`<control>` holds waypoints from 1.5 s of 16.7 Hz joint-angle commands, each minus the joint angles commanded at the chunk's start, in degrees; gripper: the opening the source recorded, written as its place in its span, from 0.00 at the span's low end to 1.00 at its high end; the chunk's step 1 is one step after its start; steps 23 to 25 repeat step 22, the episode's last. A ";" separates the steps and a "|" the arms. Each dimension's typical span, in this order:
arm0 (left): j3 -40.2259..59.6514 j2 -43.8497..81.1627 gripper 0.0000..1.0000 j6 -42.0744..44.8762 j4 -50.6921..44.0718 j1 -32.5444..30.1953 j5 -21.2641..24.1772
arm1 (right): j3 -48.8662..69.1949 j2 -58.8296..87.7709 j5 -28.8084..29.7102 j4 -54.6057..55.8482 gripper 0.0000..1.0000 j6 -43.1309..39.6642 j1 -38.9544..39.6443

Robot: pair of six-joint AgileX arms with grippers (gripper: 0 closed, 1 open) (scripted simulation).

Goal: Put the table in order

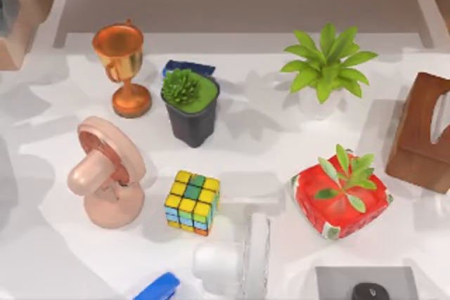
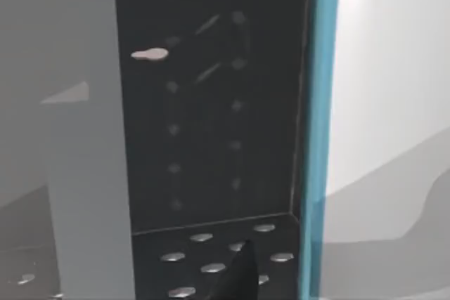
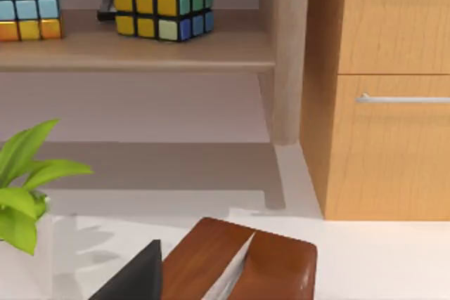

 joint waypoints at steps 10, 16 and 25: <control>0.00 0.00 1.00 0.00 0.00 0.00 0.00 | 0.00 0.00 0.00 0.00 1.00 0.00 0.00; -4.43 -4.14 1.00 0.05 1.13 1.87 1.38 | 0.00 0.00 0.00 0.00 1.00 0.00 0.00; -11.04 -7.60 1.00 1.46 2.66 4.18 3.71 | 0.00 0.00 0.00 0.00 1.00 0.00 0.00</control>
